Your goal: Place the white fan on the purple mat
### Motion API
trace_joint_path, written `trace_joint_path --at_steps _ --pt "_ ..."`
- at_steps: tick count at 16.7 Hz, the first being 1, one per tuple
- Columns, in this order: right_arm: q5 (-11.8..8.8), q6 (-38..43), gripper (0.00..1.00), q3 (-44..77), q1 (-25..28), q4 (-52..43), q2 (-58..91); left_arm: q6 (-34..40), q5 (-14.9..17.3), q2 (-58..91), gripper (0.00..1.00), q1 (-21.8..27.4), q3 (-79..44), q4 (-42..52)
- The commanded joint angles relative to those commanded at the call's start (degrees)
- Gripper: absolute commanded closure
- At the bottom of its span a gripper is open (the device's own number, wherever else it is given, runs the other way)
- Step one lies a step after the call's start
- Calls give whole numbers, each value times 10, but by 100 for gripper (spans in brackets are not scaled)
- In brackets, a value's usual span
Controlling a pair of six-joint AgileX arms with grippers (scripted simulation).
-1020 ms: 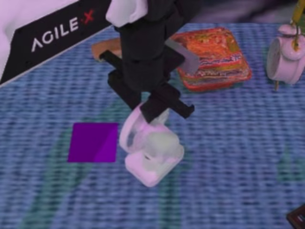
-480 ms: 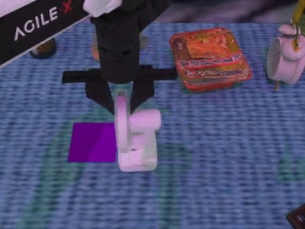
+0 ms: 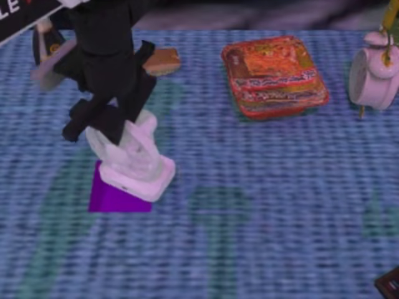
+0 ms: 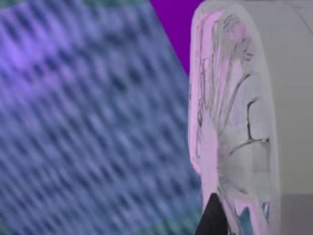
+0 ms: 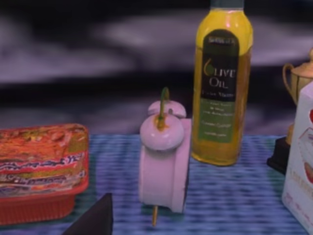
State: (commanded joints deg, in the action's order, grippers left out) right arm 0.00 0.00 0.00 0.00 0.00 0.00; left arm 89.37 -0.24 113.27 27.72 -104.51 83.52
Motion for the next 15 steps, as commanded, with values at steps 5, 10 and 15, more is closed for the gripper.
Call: trace_joint_path --at_steps 5,10,15 --pt "0 0 0 0 0 0 0 189 0 -27 100 -36 24 -11" --pt "0 0 0 0 0 0 0 232 0 -36 100 -46 30 -15" --pt "0 0 0 0 0 0 0 229 0 -34 100 -43 39 -25"
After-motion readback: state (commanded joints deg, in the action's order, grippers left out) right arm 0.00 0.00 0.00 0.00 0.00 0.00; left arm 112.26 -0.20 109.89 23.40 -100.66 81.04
